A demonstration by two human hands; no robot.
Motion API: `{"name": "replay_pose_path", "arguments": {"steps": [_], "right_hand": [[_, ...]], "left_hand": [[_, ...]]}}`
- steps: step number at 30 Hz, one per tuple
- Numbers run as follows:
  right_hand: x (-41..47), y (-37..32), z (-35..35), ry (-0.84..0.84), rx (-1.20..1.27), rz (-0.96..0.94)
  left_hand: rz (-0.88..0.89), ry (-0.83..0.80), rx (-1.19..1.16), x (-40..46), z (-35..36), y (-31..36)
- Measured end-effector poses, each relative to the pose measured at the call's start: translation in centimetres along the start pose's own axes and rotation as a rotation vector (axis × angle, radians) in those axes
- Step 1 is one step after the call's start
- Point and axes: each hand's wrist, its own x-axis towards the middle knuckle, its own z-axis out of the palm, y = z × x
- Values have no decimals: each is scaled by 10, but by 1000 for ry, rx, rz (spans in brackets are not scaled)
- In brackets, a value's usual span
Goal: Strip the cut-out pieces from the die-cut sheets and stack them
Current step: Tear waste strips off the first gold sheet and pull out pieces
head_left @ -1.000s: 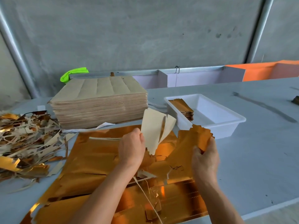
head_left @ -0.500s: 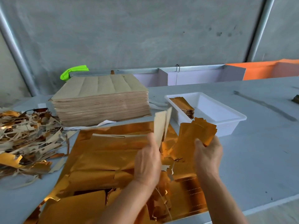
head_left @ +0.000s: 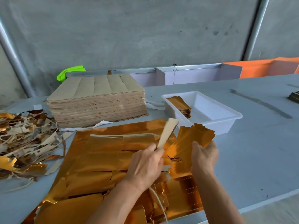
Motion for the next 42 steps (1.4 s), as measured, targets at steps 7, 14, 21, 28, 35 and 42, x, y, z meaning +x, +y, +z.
{"name": "replay_pose_path", "arguments": {"steps": [7,14,21,28,35,42], "right_hand": [[-7,-4,4,-34,33,-32],[12,-12,-21,103,-13,-145],[-4,-8,-16,58,-257,-501],[-40,0,10,-363,-261,-811],[-46,12,4,-595,-4,-493],[-8,14,-3,-289,-168,-250]], "left_hand": [[-143,-144,130,-1,16,12],[-315,-8,88,-3,6,-10],[-204,-9,189,0,-4,6],[-50,-183,308,12,-10,27],[94,-296,374,18,-16,35],[228,-214,-121,-3,0,13]]}}
